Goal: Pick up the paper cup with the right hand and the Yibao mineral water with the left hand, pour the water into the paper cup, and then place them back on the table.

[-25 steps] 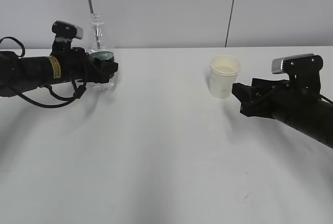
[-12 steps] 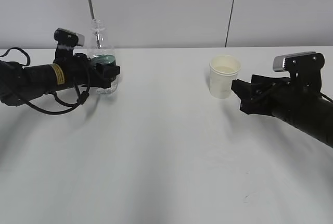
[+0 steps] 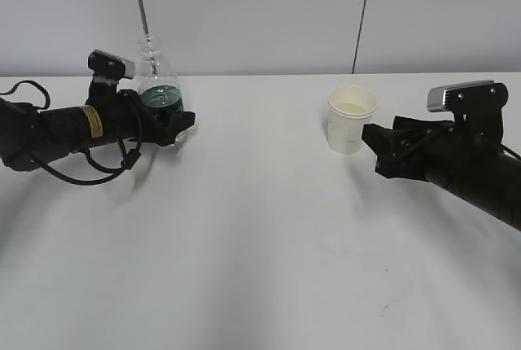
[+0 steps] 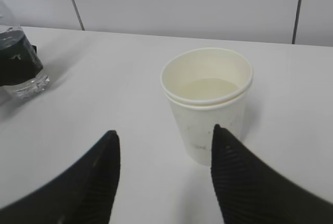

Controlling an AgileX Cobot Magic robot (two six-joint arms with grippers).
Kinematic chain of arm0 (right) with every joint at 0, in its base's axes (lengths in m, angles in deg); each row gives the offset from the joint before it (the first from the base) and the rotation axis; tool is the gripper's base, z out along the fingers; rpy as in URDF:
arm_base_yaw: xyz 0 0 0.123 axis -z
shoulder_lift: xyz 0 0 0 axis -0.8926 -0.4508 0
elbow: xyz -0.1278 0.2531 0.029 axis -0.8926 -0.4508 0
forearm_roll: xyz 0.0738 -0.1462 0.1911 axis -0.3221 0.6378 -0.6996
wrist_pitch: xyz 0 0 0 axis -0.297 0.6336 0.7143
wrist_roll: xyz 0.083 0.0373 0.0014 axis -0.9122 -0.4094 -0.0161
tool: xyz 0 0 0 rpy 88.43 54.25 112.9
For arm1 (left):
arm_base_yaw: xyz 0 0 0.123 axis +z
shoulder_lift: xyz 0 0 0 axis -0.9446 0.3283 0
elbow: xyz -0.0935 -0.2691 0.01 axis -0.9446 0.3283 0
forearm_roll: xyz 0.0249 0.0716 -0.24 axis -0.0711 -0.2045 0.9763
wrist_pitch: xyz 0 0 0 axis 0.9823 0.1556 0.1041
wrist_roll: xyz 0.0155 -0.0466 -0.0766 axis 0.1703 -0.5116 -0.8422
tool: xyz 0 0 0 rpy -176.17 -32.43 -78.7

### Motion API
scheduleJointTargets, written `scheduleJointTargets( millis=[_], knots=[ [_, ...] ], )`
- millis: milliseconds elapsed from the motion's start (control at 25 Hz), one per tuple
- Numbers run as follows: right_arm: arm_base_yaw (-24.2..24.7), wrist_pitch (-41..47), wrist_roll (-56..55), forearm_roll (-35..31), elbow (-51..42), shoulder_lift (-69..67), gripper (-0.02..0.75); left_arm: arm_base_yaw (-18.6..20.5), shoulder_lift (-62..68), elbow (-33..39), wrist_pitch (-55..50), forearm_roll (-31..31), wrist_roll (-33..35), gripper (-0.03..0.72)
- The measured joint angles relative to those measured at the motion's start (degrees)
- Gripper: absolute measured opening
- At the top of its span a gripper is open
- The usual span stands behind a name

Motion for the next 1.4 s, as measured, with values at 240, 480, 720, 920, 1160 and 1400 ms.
scheduleJointTargets(
  millis=[240, 480, 720, 920, 1160, 1400],
  knots=[
    [0.0, 0.0, 0.0, 0.0, 0.0, 0.0, 0.446, 0.0, 0.2, 0.0, 0.3, 0.0, 0.0, 0.581],
    [0.0, -0.1, 0.0, 0.0, -0.2, 0.0, 0.445, 0.0, -0.8, 0.0, 0.1, -0.2, 0.0, 0.585],
    [0.0, -0.1, 0.0, 0.0, -2.2, 1.7, 0.445, 0.0, -4.5, 0.0, -1.9, -0.3, 0.1, 0.585],
    [0.0, -0.1, 0.0, 0.0, -3.8, 4.4, 0.446, 0.0, -6.8, 0.0, -2.4, -1.8, -0.5, 0.585],
    [0.0, 0.2, 0.5, 0.1, -4.6, 7.2, 0.445, 0.0, -10.1, 0.0, -2.8, -2.9, -1.8, 0.585],
    [0.0, 1.5, 0.5, 0.2, -4.8, 9.8, 0.445, 0.0, -13.7, 0.1, -3.2, -3.1, -3.5, 0.585]
  ],
)
